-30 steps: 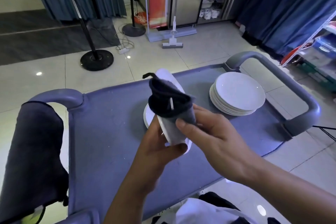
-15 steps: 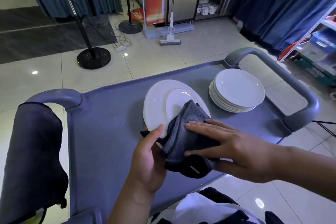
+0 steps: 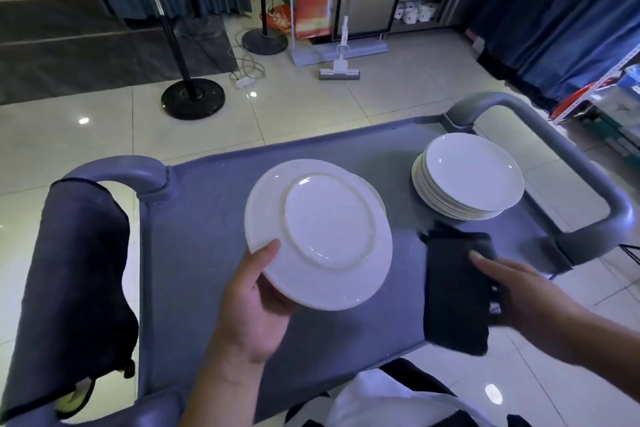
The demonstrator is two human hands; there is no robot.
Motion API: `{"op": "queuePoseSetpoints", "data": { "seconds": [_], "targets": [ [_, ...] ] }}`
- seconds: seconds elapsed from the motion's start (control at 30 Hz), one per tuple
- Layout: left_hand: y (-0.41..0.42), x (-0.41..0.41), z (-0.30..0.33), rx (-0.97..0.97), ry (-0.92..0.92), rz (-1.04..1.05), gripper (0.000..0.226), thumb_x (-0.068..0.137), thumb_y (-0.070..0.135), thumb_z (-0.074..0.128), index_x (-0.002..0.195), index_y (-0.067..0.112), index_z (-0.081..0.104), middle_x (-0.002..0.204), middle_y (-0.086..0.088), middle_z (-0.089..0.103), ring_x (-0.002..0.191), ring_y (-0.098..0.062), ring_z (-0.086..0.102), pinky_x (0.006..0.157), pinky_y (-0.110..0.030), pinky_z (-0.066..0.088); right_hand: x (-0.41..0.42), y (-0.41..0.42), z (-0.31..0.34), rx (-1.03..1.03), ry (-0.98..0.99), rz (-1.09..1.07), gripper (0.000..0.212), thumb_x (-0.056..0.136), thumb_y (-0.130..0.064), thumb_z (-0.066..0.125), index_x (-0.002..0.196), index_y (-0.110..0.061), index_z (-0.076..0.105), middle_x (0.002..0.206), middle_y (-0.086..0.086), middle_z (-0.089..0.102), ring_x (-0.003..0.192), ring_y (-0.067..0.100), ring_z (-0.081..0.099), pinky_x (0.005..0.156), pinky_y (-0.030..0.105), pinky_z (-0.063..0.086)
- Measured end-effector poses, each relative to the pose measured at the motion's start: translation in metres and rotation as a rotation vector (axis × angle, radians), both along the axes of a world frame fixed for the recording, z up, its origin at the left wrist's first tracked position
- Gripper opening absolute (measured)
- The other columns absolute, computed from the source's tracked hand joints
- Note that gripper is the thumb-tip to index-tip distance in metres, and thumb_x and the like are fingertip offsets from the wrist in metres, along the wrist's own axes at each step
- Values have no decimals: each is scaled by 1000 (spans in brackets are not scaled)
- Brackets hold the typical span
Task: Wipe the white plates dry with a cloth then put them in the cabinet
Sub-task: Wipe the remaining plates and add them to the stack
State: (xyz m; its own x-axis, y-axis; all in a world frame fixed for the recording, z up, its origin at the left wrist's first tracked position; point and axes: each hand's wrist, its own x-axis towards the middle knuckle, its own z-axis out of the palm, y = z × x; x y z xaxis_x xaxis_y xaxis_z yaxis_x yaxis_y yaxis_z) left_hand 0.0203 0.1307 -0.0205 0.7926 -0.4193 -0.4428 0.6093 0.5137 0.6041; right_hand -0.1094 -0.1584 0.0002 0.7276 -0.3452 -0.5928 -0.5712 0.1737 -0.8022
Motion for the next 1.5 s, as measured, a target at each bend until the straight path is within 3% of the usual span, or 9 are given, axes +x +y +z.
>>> {"op": "queuePoseSetpoints", "data": {
  "seconds": [0.2, 0.33, 0.47, 0.77, 0.9, 1.03, 1.2, 1.33, 1.5],
  "targets": [
    [-2, -8, 5, -17, 5, -95, 26, 80, 22, 68, 101, 22, 83, 113, -7, 77, 99, -20, 75, 71, -31, 62, 16, 3, 5, -27, -113, -175, 58, 76, -57, 73, 119, -19, 69, 108, 5, 75, 88, 22, 71, 84, 46, 55],
    [-16, -18, 10, -38, 6, -232, 53, 58, 32, 93, 107, 16, 82, 118, -14, 75, 104, -27, 74, 74, -34, 62, 51, 28, 44, -467, -582, 340, 47, 84, -63, 65, 108, -24, 76, 129, -5, 66, 123, 15, 58, 108, 29, 40],
    [-19, -24, 13, -102, -28, -286, 79, 41, 35, 100, 114, 11, 79, 125, -18, 71, 112, -31, 71, 81, -38, 62, 78, 40, 56, -880, -537, 848, 45, 95, -51, 49, 126, -26, 70, 162, 4, 34, 153, 13, 19, 123, 32, 14],
    [-8, -31, 24, -121, -42, -21, 35, 78, 32, 61, 104, 21, 83, 118, -9, 76, 102, -23, 75, 70, -35, 62, 63, 46, 40, -430, -484, 414, 23, 99, -22, 58, 102, -39, 73, 152, -18, 43, 139, -5, 39, 113, 31, 33],
    [-4, -34, 24, -165, -108, 42, 72, 56, 32, 93, 124, 19, 75, 130, -7, 71, 118, -24, 69, 88, -38, 61, 51, 84, 29, -518, -507, 217, 19, 94, -36, 56, 97, -43, 74, 161, -17, 30, 149, -5, 17, 125, 39, 20],
    [-12, -35, 29, -185, -218, 92, 62, 81, 10, 67, 142, 16, 56, 133, -10, 68, 120, -26, 67, 86, -38, 61, 35, 129, 24, -499, -531, 61, 24, 95, -34, 55, 101, -52, 70, 153, -32, 30, 151, -3, 11, 124, 37, 20],
    [-13, -32, 30, -46, -355, 142, 46, 89, 9, 57, 133, 23, 61, 127, -8, 70, 114, -27, 68, 90, -48, 57, 11, 146, 36, -87, -380, 59, 22, 95, -38, 64, 83, -24, 74, 88, 3, 67, 89, 7, 58, 88, 29, 44],
    [1, -30, 24, 43, -380, 177, 42, 87, 10, 57, 119, 33, 69, 120, 2, 71, 110, -21, 69, 83, -42, 58, 19, 111, 42, 327, -71, -169, 36, 91, -39, 62, 104, -8, 73, 87, 14, 67, 81, 28, 66, 81, 52, 59],
    [-1, -42, 20, 37, -327, 121, 41, 81, 9, 60, 113, 32, 72, 113, 0, 73, 102, -19, 69, 72, -38, 59, 46, 78, 61, -9, -177, -152, 24, 98, -35, 59, 104, -15, 71, 88, 9, 74, 86, 23, 66, 87, 54, 56]
  ]
}}
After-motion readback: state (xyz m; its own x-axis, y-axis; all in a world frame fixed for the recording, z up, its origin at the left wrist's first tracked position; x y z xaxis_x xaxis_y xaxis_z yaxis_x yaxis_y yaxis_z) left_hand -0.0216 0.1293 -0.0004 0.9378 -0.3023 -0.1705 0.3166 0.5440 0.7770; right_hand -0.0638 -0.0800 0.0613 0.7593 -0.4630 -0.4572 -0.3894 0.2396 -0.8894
